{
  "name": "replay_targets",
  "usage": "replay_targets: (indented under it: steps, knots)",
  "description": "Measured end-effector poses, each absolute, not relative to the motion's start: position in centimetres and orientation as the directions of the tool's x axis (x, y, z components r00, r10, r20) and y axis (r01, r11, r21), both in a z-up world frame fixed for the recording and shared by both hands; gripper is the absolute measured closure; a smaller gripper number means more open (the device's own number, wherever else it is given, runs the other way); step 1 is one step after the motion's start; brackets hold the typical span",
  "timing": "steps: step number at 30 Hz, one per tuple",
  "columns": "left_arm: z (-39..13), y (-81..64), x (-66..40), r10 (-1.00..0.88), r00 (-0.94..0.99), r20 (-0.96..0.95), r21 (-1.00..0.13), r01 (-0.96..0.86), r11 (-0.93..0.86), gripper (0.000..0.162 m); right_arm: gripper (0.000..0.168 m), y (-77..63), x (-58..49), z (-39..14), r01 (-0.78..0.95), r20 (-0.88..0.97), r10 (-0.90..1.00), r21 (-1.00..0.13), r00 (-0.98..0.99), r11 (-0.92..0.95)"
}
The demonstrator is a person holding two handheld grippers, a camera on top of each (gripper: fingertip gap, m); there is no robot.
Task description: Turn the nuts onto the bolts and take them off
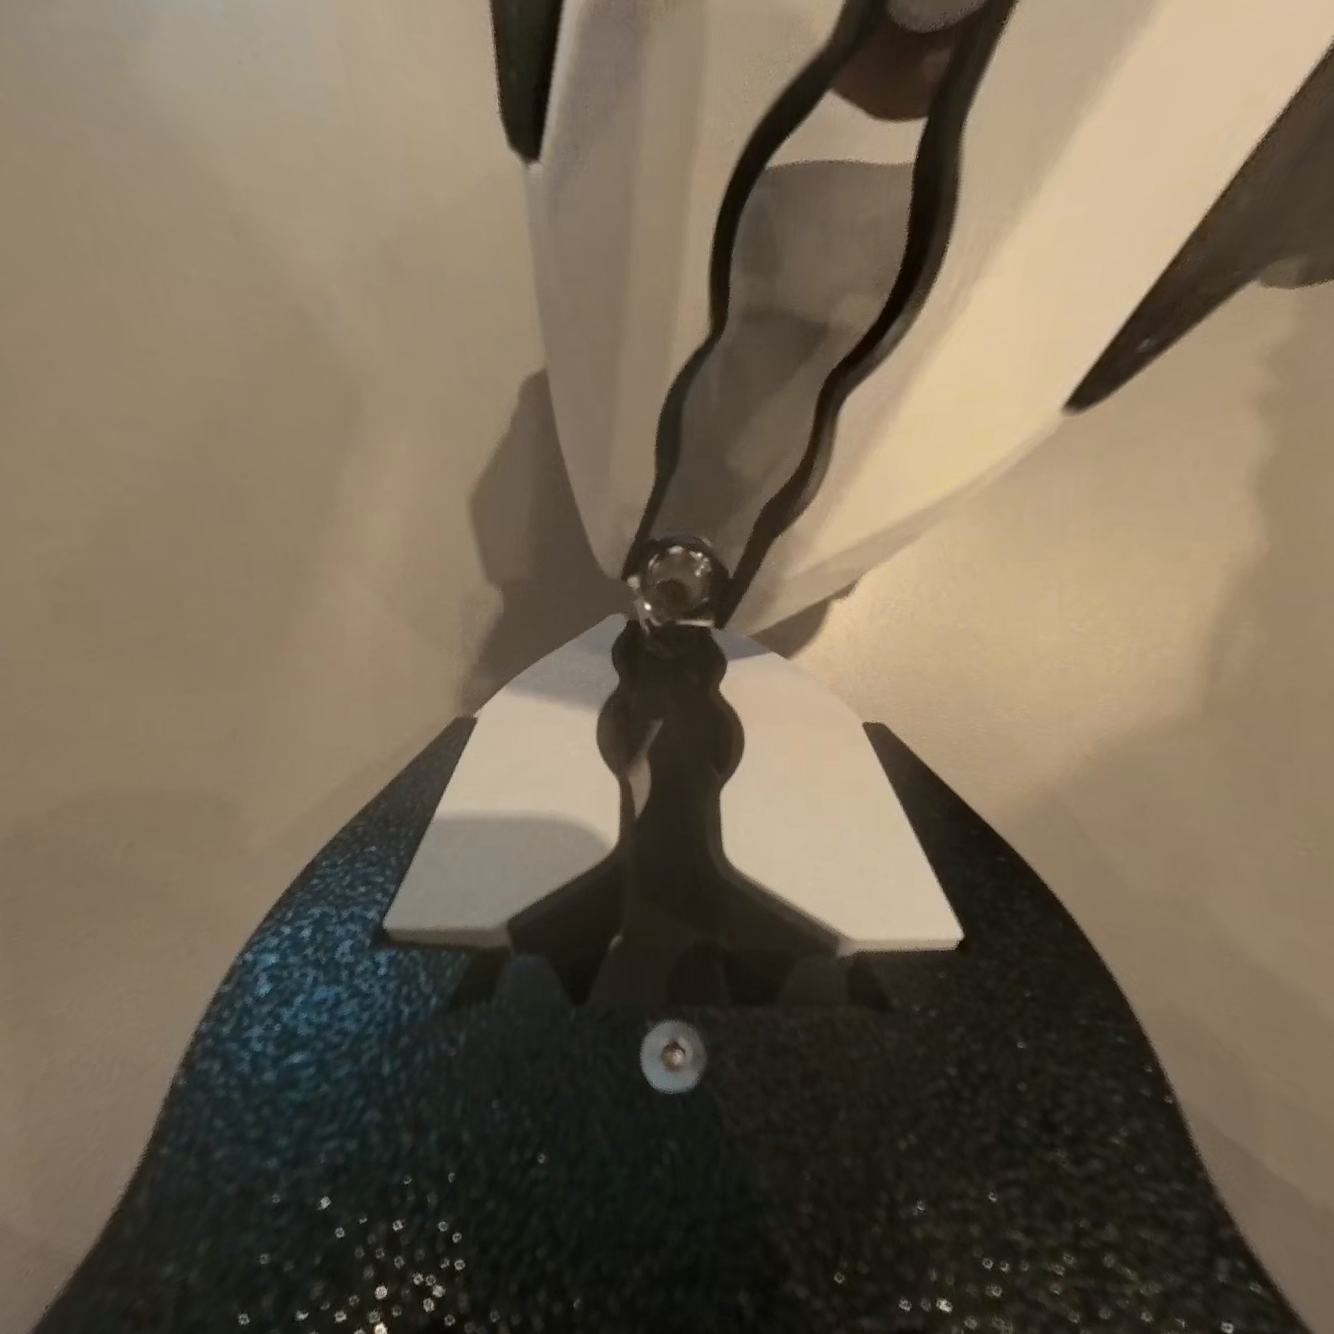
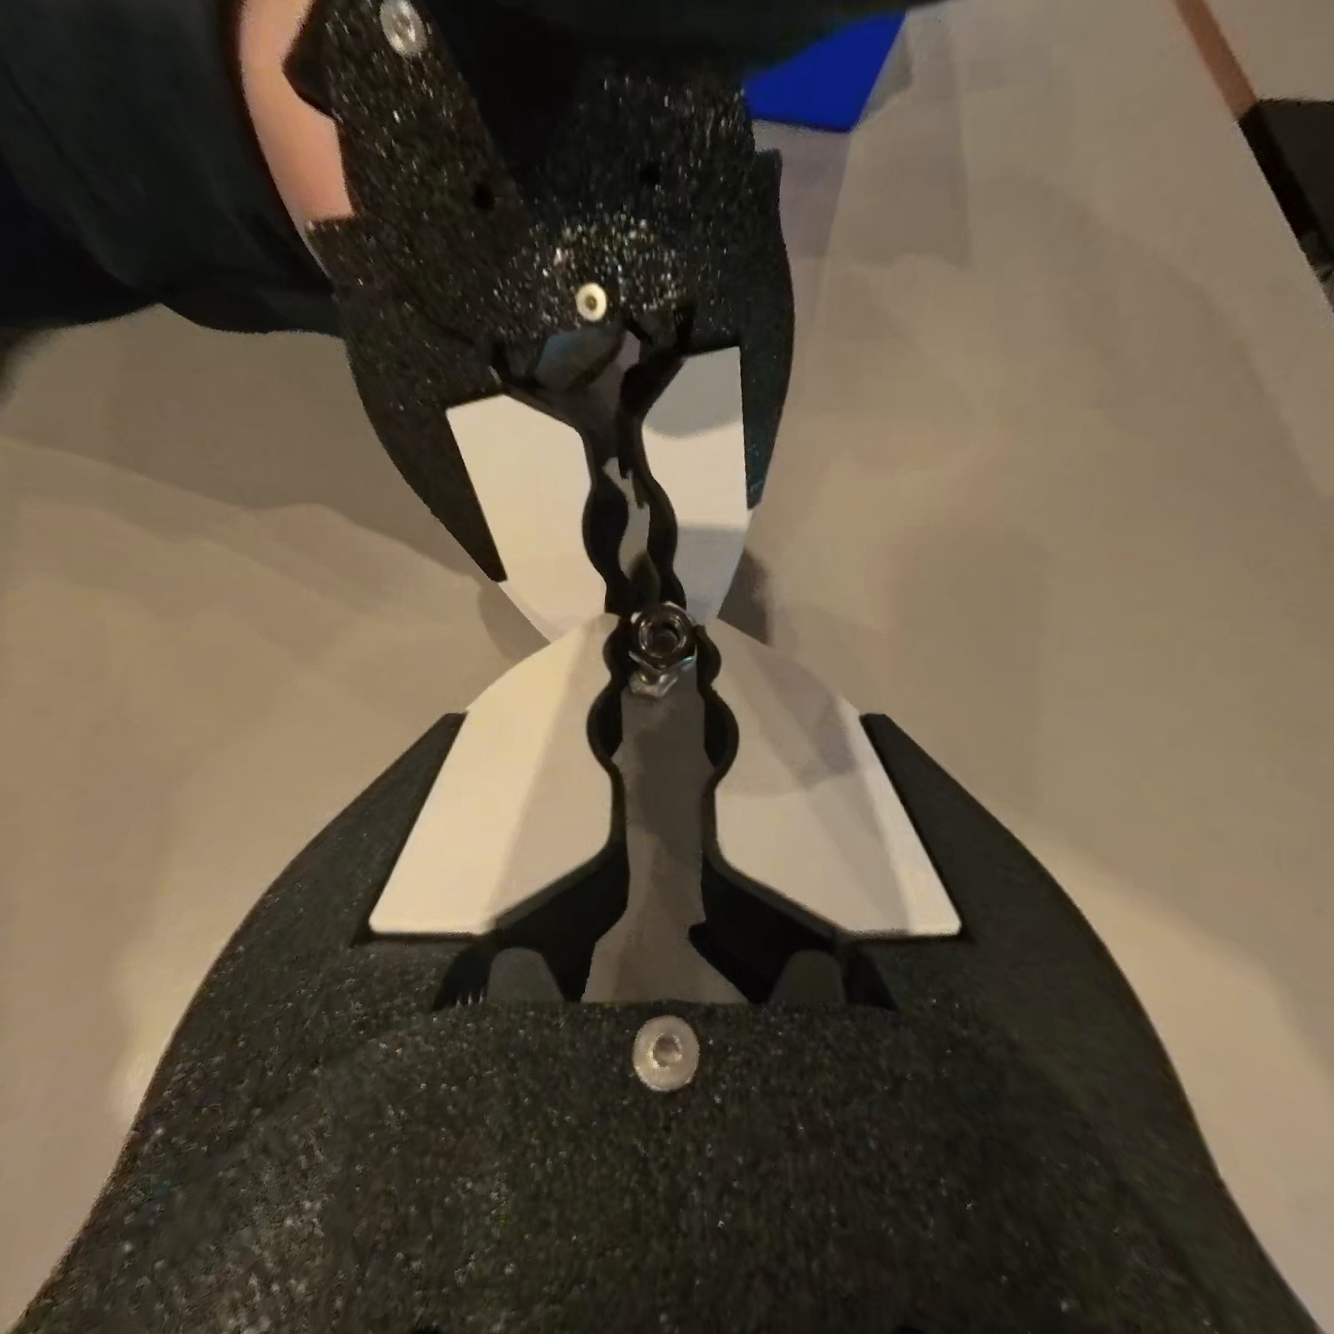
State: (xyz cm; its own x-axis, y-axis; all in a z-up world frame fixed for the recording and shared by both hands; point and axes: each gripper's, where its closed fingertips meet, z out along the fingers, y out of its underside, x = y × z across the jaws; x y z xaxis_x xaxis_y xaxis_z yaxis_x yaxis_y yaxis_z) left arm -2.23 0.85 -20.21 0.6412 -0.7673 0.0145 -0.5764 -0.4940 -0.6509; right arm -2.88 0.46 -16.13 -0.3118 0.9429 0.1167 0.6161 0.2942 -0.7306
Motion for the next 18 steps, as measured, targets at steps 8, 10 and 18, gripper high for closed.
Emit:
replay_targets:
  steps: [8,10,18]
  knots:
    - [-20.23,0.84,-2.21,-0.767,0.641,0.014,-0.650,-0.577,-0.494,0.146,0.151,0.42,-3.11,-16.76,0.659,0.152,0.941,-0.681,-0.302,0.321]
    - [-20.23,0.84,-2.22,-0.767,0.642,0.013,-0.650,-0.577,-0.494,0.146,0.151,0.50,-2.95,-16.78,0.663,0.162,0.939,-0.671,-0.305,0.331]
    - [-20.23,0.82,-2.20,-0.767,0.641,0.016,-0.651,-0.576,-0.495,0.146,0.151,0.45,-3.00,-16.76,0.637,0.091,0.949,-0.721,-0.303,0.272]
